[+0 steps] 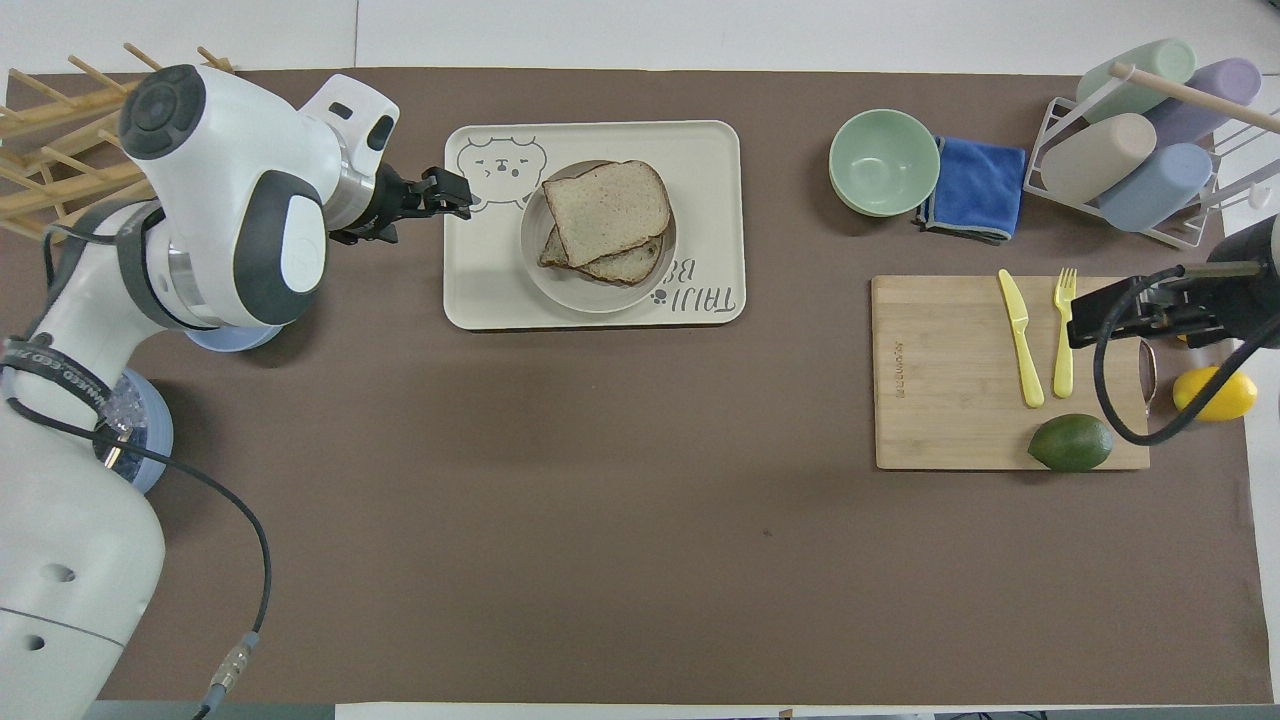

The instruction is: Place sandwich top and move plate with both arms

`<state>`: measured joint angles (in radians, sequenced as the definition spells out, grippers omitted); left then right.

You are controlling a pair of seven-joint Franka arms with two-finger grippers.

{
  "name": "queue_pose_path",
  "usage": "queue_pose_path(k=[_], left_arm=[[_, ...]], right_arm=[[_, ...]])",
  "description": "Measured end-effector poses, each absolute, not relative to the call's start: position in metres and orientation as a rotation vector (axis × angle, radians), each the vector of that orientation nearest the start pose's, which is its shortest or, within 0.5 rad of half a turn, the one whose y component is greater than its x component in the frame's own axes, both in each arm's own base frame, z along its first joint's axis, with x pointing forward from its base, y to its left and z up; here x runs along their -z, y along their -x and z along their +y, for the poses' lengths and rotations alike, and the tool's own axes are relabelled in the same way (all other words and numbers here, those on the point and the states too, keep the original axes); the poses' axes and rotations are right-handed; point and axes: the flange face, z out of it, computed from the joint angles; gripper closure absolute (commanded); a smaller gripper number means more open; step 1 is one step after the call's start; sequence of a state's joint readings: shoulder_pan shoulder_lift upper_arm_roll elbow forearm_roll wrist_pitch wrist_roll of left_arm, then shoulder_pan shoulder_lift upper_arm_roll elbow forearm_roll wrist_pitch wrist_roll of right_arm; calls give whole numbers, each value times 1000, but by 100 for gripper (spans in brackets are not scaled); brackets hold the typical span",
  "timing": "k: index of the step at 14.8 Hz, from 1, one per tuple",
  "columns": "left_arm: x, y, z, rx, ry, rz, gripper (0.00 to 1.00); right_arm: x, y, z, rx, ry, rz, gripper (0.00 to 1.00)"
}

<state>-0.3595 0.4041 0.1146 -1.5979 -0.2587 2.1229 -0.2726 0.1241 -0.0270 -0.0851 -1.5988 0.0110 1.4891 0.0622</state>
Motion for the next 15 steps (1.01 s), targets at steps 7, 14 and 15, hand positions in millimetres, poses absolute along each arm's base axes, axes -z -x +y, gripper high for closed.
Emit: queue_pose_path(k=[7,14,15], left_arm=[[-517,-621,-140,126,3216,-52,0],[-602,-567,-90,63,3197,35,0],[-609,-561,-89,51,3195,37,0]], right_arm=[[-619,-536,22,-131,3130,34,0],[-619,-536,23,-131,3130,30,0],[-619,-536,23,-131,3130,30,0]])
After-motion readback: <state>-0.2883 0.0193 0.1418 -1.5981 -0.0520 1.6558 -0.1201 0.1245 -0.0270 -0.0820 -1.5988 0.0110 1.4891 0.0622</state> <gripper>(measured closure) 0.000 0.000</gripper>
